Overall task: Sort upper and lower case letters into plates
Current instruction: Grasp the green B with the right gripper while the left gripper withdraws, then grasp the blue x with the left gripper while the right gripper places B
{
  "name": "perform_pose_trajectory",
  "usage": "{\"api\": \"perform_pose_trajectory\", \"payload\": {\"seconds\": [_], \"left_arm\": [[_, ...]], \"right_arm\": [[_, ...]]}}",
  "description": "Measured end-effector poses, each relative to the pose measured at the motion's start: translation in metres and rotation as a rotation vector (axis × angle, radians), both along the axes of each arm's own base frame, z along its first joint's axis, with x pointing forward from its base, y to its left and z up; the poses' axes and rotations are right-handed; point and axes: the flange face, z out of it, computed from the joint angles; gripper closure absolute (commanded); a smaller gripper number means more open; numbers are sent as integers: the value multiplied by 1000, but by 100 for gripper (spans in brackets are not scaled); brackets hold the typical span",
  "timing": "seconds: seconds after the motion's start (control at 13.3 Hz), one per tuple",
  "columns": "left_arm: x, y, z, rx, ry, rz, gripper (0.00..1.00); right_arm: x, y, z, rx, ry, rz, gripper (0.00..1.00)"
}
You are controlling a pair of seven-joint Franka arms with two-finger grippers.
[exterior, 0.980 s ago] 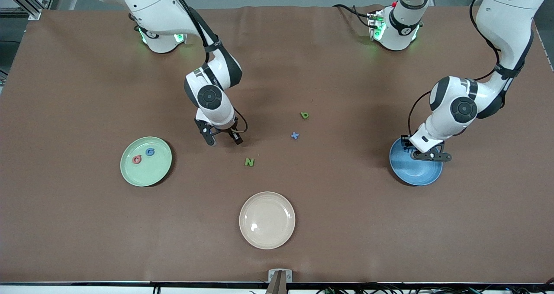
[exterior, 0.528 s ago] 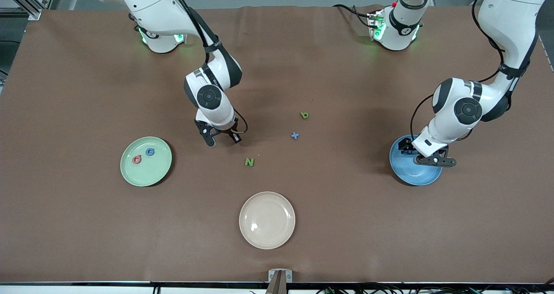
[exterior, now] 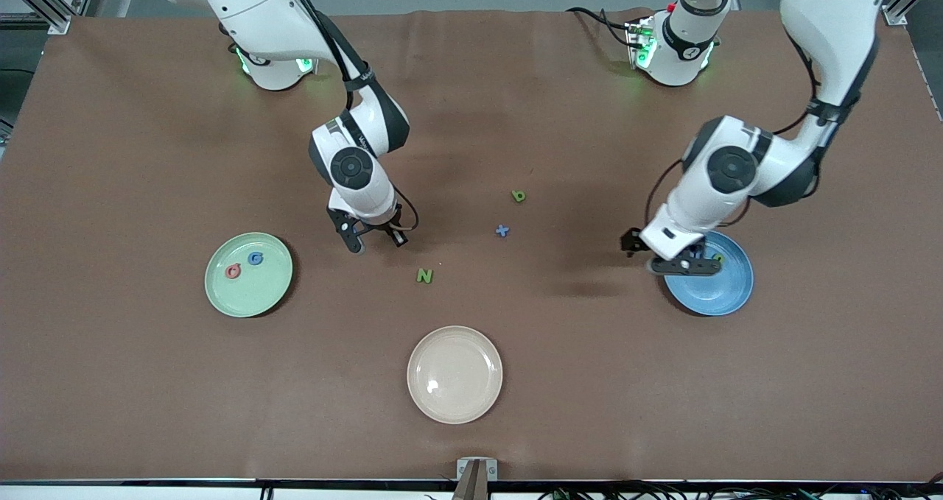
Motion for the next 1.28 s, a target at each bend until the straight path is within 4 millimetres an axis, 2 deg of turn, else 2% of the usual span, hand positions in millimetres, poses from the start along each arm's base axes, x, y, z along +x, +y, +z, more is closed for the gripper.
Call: {"api": "perform_pose_trajectory", "payload": {"seconds": [0.15, 0.3, 0.45, 0.68, 0.83, 0.9, 1.06, 1.28], "left_arm": [[-18, -66, 7, -27, -8, 24, 0], [-36, -121, 4, -51, 8, 28, 0], [-46, -150, -2, -68, 27, 15, 0], [-52, -176, -19, -75, 48, 47, 0], [-54, -197, -34, -56, 40, 96, 0], [-55, -209, -42, -44, 35, 110, 0], [-59, -231, -56, -23, 20, 142, 0], [-64, -256, -72, -26, 24, 198, 0]], "right_arm": [[31, -31, 26, -9, 21, 103, 100], [63, -77, 53, 5, 32, 207, 100], [88, -133, 68, 23, 32, 295, 100], [108, -219, 64, 45, 37, 404, 99], [113, -260, 59, 56, 42, 448, 99], [112, -272, 55, 59, 43, 462, 99], [109, -280, 40, 57, 32, 485, 99], [104, -292, 7, 55, 44, 508, 98]]}}
